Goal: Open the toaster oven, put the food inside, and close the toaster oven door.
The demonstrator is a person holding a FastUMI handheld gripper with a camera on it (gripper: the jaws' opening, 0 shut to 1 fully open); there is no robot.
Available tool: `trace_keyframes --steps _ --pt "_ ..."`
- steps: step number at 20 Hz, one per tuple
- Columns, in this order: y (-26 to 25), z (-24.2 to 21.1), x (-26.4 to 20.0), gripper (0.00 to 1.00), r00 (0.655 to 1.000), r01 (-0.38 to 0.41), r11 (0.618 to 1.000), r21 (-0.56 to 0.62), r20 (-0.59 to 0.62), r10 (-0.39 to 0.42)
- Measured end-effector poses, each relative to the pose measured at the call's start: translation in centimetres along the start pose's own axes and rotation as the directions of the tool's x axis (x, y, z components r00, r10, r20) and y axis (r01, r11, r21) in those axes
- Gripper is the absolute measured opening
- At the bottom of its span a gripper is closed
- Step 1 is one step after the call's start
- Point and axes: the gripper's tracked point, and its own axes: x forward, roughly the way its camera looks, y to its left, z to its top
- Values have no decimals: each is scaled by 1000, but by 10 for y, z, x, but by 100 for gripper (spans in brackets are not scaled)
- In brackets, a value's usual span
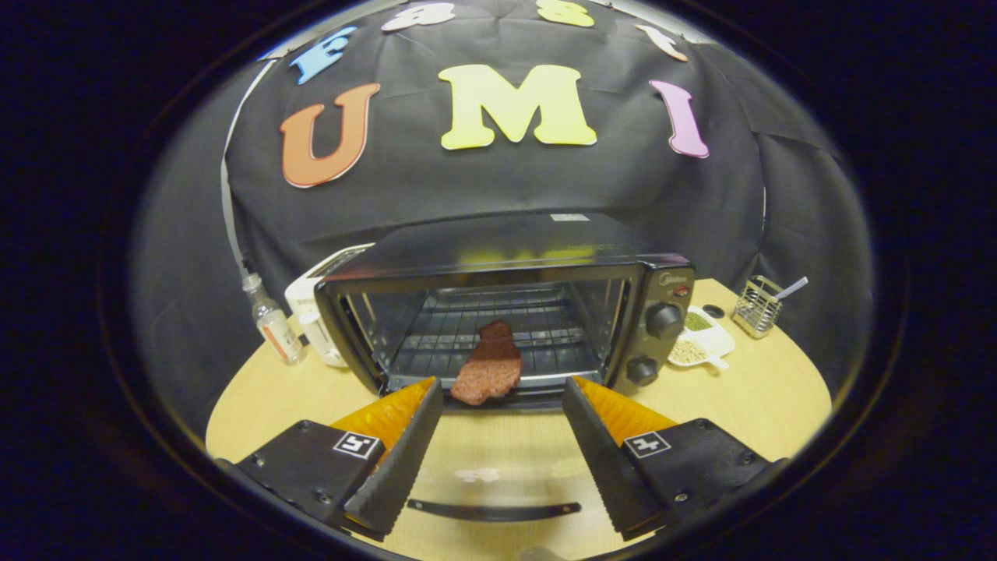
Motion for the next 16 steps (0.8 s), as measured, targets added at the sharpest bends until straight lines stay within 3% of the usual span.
trace_keyframes --steps 4,9,16 --pt "-8 -43 -41 99 997 -13 1000 17 -81 15" --pt "-24 -97 -71 99 984 -31 998 -46 -174 23" --pt "-20 -153 -48 99 964 -41 997 -60 -265 24"
